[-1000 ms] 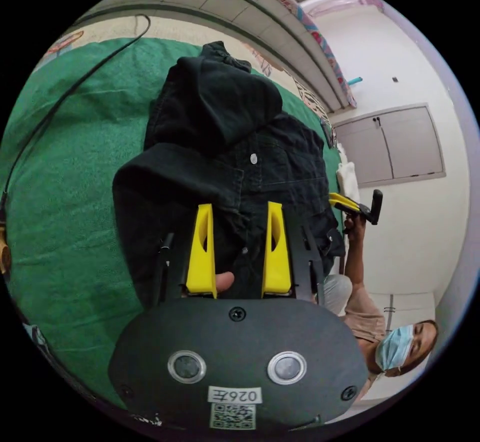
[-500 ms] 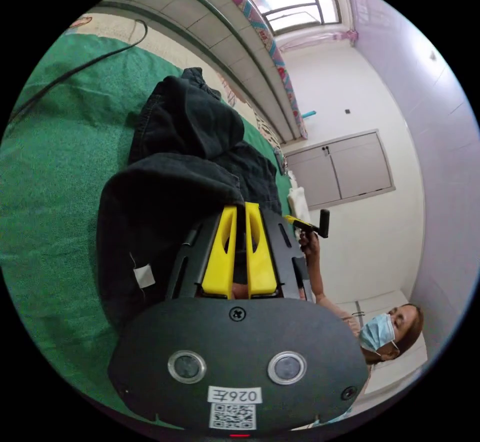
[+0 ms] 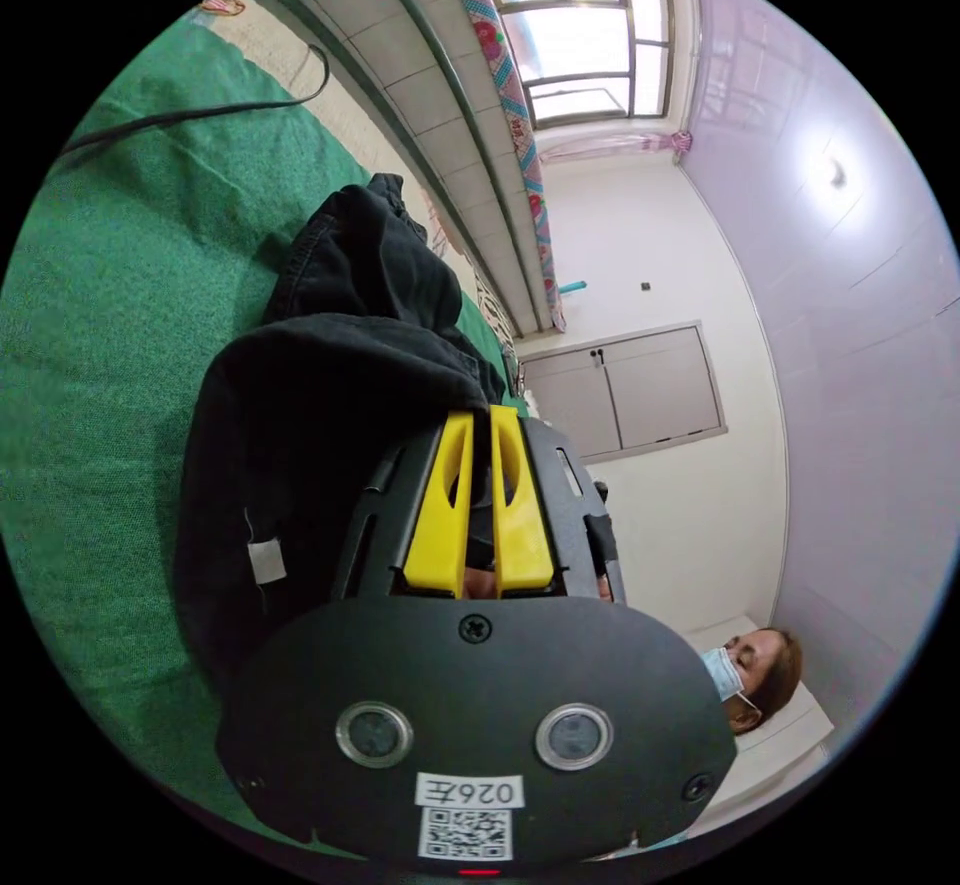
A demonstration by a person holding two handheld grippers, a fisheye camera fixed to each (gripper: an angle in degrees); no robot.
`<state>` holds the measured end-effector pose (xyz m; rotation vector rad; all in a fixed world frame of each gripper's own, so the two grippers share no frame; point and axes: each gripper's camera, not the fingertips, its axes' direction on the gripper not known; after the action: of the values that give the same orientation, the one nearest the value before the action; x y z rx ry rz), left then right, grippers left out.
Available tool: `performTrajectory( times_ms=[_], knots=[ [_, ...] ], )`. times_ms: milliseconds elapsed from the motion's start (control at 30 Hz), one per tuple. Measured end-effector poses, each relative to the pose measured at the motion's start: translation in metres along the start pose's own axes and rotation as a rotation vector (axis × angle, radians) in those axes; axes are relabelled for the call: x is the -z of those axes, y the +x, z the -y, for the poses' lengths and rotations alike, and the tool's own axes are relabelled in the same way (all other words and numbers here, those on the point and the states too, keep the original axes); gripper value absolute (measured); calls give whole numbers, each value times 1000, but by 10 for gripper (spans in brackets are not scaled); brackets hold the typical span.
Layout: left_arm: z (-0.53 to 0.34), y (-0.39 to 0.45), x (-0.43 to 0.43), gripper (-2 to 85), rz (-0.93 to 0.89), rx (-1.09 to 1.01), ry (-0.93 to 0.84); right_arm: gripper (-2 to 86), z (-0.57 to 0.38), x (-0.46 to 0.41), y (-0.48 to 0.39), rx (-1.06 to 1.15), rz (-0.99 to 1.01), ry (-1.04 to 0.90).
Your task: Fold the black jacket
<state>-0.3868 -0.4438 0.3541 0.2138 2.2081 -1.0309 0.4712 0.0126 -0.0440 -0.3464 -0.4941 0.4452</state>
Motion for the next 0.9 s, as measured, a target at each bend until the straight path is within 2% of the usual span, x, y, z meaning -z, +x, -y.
performTrajectory(
  times_ms=[200,367,600,767,900],
  knots=[
    [10,-1,10,11,-61,37,47,144,-13,-31,-81,315,-280,-31],
    [10,1,14,11,-52,40,42,116,-10,-49,-112,431,-338,-69],
    [0,-3,13,11,-31,41,17,0,-4,-55,-114,417,-301,-86],
    [-8,5,4,12,-41,22,28,-12,19,-15,-116,367,-435,41],
    [-20,20,-1,16,13,-36,-15,-12,16,33,-119,391,-340,108]
  ],
)
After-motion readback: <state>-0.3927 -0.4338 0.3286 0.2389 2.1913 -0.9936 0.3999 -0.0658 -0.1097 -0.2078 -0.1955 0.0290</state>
